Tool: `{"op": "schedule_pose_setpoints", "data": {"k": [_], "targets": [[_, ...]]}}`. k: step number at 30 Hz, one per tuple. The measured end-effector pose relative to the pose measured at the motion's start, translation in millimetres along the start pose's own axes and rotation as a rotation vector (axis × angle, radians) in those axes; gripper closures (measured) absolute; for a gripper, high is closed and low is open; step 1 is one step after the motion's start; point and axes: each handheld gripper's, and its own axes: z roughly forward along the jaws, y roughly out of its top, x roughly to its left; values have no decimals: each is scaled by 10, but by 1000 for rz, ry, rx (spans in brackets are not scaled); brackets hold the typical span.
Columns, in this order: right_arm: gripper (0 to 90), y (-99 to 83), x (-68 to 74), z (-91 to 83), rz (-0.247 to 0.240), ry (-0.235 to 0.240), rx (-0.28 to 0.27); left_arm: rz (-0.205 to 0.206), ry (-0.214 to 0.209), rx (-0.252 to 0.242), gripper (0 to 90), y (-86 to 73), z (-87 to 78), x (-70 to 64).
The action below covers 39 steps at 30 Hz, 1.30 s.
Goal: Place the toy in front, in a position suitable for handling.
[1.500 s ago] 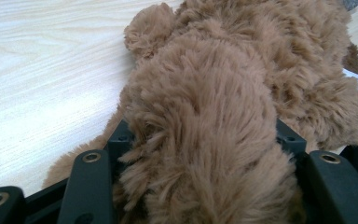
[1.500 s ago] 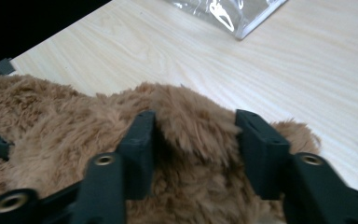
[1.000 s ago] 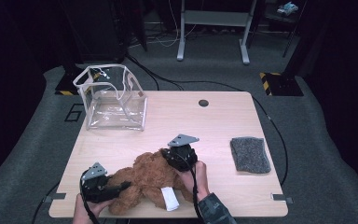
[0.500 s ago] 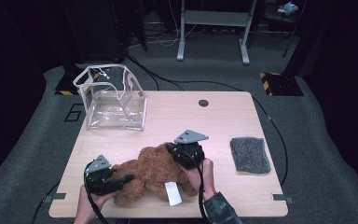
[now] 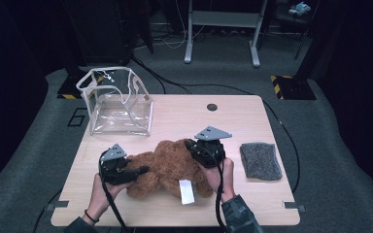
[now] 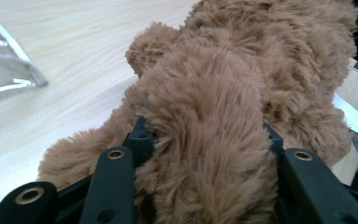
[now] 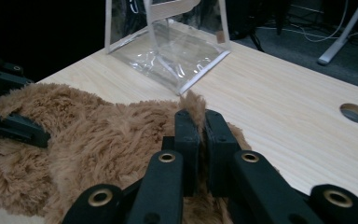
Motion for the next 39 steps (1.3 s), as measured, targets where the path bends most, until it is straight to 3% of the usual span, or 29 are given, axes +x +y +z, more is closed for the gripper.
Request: {"op": "schedule_pose_setpoints", "data": {"k": [14,24,32,37,39], "targets": [[861,123,-319,-63,19,-74,-3,30,-20,5,557,335,316,36],[861,214,-453,-72,19,-112,4,45,-36,6,557,516,496,110],[860,229,-576,-11,31,-132,23,57,-22,42,557,687,686,193],[860,203,-663,29,53,-157,37,96,-12,61,554,766,822,246],[860,171,-698,57,55,-164,47,81,-20,82,550,776,911,263]]}}
